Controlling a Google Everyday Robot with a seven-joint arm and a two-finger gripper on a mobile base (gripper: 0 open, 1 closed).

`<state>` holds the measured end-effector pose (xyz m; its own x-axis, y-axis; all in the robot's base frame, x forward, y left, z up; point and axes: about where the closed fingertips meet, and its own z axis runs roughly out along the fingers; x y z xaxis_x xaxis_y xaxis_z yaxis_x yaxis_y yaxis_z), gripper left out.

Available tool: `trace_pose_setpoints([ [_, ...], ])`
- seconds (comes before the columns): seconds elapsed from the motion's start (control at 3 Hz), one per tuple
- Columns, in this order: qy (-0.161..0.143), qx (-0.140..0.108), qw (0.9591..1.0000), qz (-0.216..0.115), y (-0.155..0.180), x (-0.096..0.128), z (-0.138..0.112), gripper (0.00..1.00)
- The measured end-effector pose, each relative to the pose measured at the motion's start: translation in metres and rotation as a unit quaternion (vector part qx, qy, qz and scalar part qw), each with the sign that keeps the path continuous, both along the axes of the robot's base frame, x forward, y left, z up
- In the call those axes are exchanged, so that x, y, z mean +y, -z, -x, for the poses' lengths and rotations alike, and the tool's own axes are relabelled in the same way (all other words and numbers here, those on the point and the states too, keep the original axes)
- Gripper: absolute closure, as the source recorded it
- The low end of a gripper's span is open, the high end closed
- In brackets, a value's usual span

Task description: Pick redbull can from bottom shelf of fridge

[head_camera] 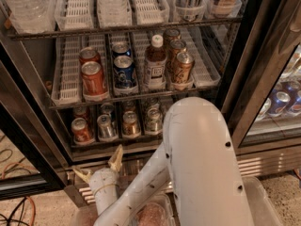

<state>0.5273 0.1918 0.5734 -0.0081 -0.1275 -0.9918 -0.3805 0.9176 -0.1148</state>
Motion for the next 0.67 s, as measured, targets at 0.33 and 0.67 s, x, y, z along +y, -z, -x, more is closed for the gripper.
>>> trace_pose_setpoints([
  [0.33,0.009,-0.022,0.9997,-0.006,-0.008,-0.002,-0.012,0.00],
  [0.67,0.018,-0.041,0.9990,-0.002,-0.013,-0.009,-0.030,0.00],
])
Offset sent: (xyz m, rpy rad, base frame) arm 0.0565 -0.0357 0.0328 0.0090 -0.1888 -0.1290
